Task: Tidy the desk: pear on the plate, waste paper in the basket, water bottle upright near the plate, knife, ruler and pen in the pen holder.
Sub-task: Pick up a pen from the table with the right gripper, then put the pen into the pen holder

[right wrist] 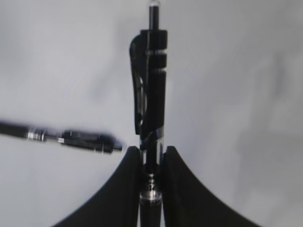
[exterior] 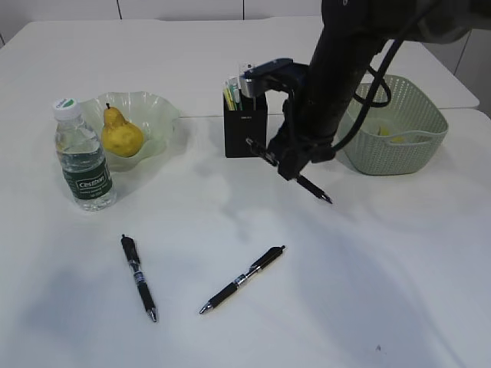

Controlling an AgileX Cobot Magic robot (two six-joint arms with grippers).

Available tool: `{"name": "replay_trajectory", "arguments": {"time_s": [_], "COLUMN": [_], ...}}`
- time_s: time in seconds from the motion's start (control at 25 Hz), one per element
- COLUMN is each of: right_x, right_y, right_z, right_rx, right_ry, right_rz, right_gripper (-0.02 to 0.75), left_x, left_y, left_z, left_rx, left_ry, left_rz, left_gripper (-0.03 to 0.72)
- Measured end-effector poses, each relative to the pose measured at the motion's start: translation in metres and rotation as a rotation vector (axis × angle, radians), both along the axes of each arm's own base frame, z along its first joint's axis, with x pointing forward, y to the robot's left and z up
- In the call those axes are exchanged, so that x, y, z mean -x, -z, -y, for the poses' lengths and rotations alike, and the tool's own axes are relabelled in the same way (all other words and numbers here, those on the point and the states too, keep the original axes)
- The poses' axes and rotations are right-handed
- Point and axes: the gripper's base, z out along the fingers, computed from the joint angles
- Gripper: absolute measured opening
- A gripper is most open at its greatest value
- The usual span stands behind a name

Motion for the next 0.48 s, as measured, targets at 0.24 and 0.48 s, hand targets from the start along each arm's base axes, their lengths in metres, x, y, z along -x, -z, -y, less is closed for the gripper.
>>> {"name": "replay_trajectory", "arguments": {"time_s": [0.24,0.48], "right_x": [-0.028,-0.049], "right_y": [-0.017,-0.03], "right_z": [-0.009,-0.013], "right_rx": [-0.126,-0.248], "right_ry": [0.141,0.238], "right_rz": [0.268,0.502], "right_gripper": [0.107,0.107], "left_x": [0.0,0.0], "left_y": [0.0,0.0], "left_z": [0.0,0.0], "left_rx": [0.0,0.0], "left_ry": [0.0,0.0], "left_rz": [0.0,0.0], "left_gripper": [0.398,0.394]}}
